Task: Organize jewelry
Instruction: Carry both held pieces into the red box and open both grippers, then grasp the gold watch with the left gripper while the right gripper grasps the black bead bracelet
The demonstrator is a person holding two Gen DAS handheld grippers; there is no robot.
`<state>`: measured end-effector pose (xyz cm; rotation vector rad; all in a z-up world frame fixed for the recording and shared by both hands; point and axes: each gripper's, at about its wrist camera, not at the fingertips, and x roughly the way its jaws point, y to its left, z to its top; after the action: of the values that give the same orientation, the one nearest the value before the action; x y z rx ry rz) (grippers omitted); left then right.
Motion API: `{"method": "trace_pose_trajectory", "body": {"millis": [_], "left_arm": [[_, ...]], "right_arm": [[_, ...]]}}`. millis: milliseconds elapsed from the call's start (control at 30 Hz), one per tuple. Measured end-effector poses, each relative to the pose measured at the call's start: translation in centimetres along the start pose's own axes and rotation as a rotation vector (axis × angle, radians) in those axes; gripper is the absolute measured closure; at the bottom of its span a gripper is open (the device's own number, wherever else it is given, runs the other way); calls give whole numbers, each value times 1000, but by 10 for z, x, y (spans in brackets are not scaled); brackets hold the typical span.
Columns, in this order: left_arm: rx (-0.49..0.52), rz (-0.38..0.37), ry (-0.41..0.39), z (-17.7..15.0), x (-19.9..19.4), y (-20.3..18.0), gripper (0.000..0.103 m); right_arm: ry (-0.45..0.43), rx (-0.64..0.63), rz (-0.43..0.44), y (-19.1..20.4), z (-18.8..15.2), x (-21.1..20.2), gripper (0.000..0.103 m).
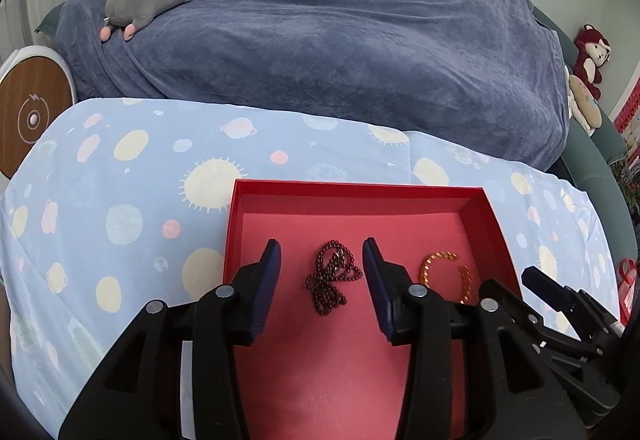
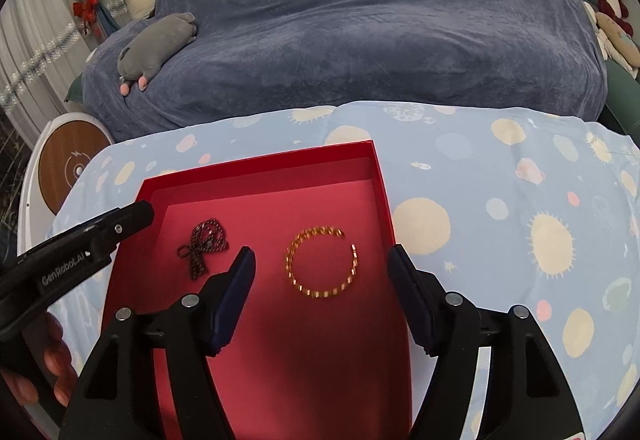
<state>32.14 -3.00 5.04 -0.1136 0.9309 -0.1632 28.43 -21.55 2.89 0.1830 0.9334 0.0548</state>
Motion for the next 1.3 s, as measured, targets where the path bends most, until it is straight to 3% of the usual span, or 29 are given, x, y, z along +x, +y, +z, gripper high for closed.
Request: {"method": "trace_pose_trajectory", "body": {"millis": [333, 633, 1033, 1300], "left_arm": [[15, -13, -28, -53, -69, 3, 50], [2, -12, -5, -125, -113, 14, 49], [22, -8, 73, -204, -121, 8, 49], [73, -19, 119, -223, -97, -11, 50]], "right_arm": [[-64, -13, -36, -13, -59, -85, 37], [-25, -22, -57, -18, -136, -132, 37], [58, 45, -64, -20, -219, -143, 37], [78, 53, -63, -23, -238, -144, 37]]}}
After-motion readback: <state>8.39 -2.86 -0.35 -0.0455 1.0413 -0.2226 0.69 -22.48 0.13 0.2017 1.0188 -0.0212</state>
